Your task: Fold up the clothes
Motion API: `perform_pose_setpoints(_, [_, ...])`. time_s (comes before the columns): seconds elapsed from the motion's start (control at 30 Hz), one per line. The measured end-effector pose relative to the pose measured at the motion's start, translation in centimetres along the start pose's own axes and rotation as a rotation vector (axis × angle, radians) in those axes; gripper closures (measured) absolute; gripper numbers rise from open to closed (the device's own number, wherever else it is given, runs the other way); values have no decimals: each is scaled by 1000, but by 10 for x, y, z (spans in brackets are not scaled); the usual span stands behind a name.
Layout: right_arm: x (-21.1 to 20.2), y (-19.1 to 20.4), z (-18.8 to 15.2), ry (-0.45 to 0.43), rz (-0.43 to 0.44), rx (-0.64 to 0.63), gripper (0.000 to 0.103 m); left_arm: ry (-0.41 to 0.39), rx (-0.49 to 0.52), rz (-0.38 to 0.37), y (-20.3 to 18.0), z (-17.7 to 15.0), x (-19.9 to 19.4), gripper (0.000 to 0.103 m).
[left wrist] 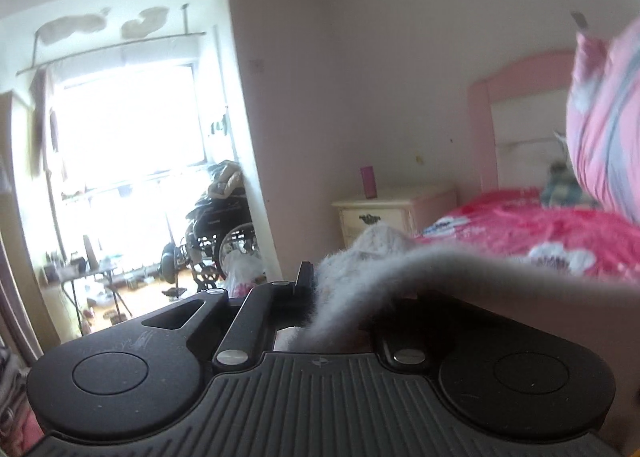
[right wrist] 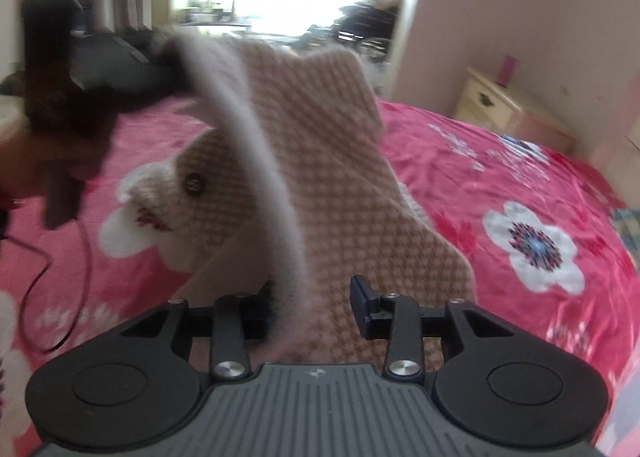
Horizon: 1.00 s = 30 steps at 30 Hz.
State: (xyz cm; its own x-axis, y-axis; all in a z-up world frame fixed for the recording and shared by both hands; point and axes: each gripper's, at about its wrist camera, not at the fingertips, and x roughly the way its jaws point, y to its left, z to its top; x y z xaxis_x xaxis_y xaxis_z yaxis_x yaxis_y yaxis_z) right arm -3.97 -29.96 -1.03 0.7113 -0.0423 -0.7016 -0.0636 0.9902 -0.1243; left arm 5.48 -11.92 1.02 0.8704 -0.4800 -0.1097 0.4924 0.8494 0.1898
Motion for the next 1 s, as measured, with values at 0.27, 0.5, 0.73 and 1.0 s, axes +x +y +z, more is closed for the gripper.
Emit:
perform_pose_setpoints(0.27, [8, 35, -19, -17, 4, -16, 35, -31, -100, 17, 4, 30, -16, 94])
perform_pose_setpoints(0.5, [22, 47, -39, -61, -91, -20, 34, -36, -181, 62, 18, 49, -38, 94])
perform_pose_setpoints(0.73, [-10, 33, -42, -161, -247, -106, 53, -17, -221, 123, 33, 53, -53, 94])
perform_pose_setpoints(1.0, [-81, -2, 1, -393, -570, -311, 75, -42, -284, 132, 50, 80, -68, 94])
